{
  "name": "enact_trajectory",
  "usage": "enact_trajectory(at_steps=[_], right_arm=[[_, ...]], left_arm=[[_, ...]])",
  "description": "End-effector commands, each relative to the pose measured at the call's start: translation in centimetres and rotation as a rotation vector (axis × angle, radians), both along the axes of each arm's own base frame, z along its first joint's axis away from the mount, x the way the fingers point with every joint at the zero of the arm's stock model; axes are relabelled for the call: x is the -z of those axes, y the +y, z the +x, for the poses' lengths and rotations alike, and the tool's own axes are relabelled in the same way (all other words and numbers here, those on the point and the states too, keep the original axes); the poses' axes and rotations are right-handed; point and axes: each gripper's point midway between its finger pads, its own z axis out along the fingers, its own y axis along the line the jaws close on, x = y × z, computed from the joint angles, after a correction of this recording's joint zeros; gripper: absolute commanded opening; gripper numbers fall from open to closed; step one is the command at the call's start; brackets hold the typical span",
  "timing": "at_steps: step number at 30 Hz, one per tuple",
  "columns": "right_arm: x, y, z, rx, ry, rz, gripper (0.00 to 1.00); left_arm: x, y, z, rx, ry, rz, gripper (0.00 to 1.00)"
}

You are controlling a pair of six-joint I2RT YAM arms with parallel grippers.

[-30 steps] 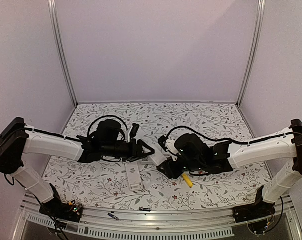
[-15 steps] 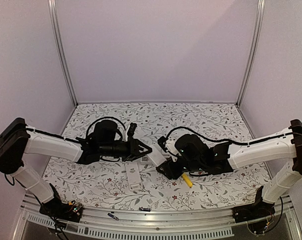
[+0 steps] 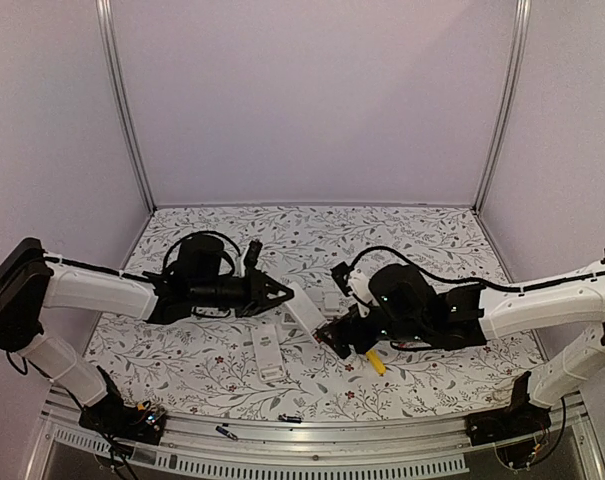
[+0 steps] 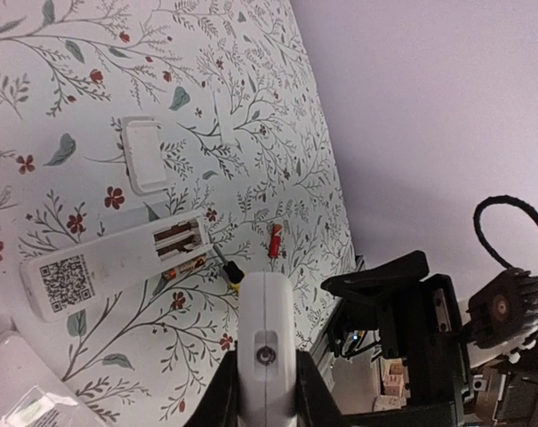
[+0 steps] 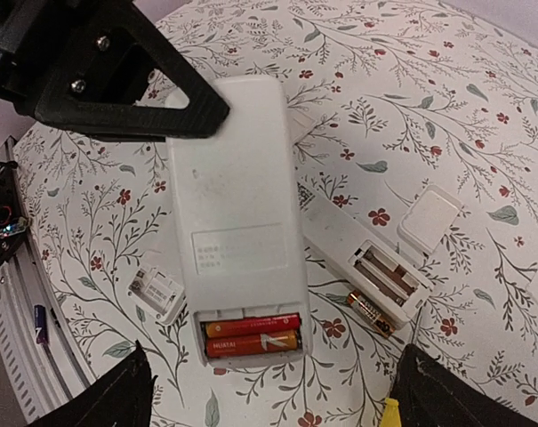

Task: Unload the batteries from the remote control
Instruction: Pass from the right arm to the left, then pick up the screwdriver from the center of the board.

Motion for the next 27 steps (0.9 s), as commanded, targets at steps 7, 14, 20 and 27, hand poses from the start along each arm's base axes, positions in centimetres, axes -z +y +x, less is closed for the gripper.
enact_trajectory(at_steps=[7,14,20,27], right_arm=[[1.6,-8.1,0.4,0.225,0.114,0.010,0.95],[5.0,-11.9,0.3,0.346,0.197,-0.115,0.95],[7.6,-12.7,0.0,0.400,0.261,-0.173,0.88],[10.1,-13.4,-0.5,0.436,0.322,-0.259,0.75]], left_arm=[[-7.0,3.5,4.5,0.039,-0.221,0.066,0.04],[-7.2,3.5,4.5,0.220,-0.295,0.120,0.05],[-6.5,2.4,4.6,0.339,-0.337,0.107,0.05],[-6.1,2.2,4.9,0.377,-0.371,0.095,0.05]])
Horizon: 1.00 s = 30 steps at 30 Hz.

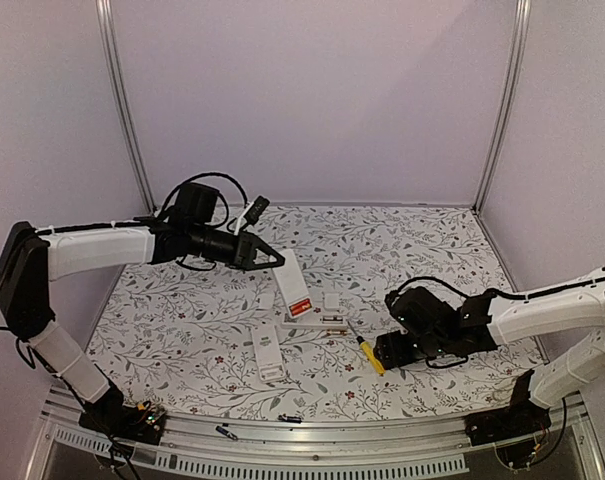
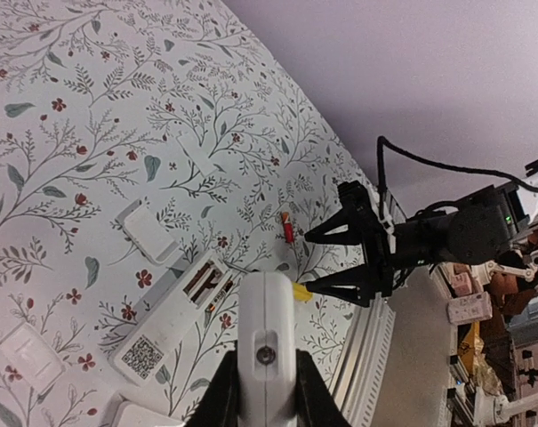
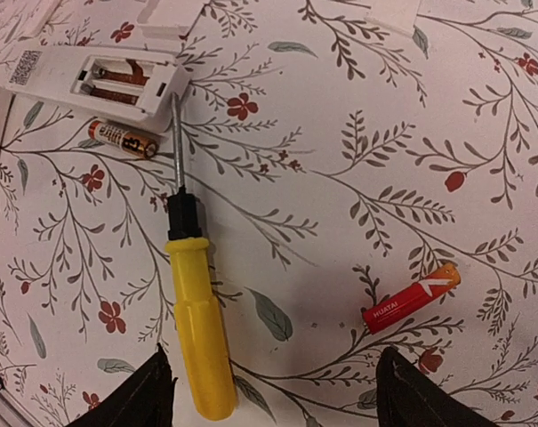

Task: Unload the batteries from the remote control
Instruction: Pick up the screwdriver from the center of the board.

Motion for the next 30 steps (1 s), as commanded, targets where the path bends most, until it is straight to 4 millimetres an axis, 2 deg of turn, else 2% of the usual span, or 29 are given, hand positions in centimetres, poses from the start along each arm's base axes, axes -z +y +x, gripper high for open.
enact_trajectory(at_steps=[1,6,18,30], right_arm=[[1.6,-1.1,-0.4,0.043,0.051,-0.056,0.72],[1.8,-0.2,-0.5,0.007,0.069,-0.077,0.60],[0.6,2.6,-1.1,-0.072,0.044,-0.046,0.55],[2.0,3.6,-1.4,-0.109,0.048,-0.134,0.42]], left_arm=[[-0.4,0.1,0.0,0.062,-0.036,-0.028,0.05],[0.7,0.3,-0.3,0.067,-0.008,-0.012,0.04],[0.9,0.4,-0.2,0.056,0.001,-0.005,0.04],[0.9,0.4,-0.2,0.053,0.003,-0.005,0.04]])
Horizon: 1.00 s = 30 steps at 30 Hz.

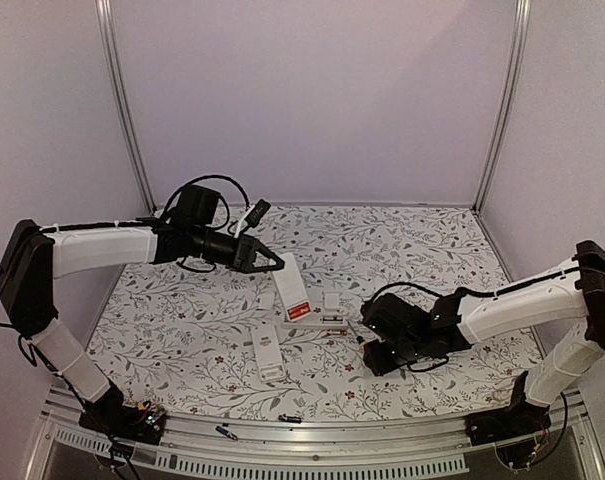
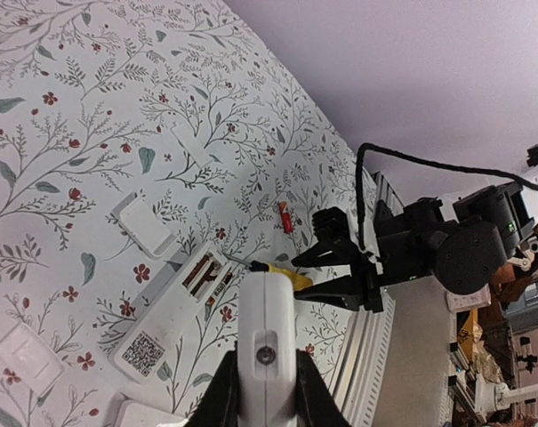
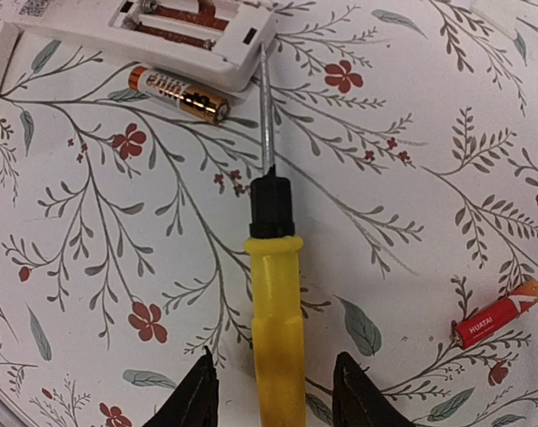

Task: Unload the batteries from the remote control
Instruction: Pick up the screwdriver from the center of the board.

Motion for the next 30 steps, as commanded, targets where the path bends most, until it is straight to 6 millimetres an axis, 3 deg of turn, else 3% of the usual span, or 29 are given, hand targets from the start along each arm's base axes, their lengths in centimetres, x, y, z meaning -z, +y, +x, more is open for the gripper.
enact_trajectory(at_steps=[1,18,21,26,30], right_arm=[[0.2,0.3,0.0,-0.014,-0.015,-0.049,0.41],[1.7,-0.3,-0.1,0.001,-0.007,-0.138,0.25],[1.7,-0.2,-0.1,0.006,-0.004,-0.129,0.17],[0.1,0.4,0.2,0.022,-0.026,-0.071,0.02],[-2.1,0.7,0.3,0.024,-0.054,-0.012,0.00]], left_arm=[[0.2,0.3,0.1,0.005,0.004,-0.001,0.04],[0.3,0.3,0.2,0.001,0.008,0.001,0.03],[0.4,0.3,0.2,0.002,0.008,0.002,0.02],[0.7,0.3,0.2,0.000,0.014,0.007,0.02],[0.8,0.4,0.3,-0.007,0.013,0.013,0.01]])
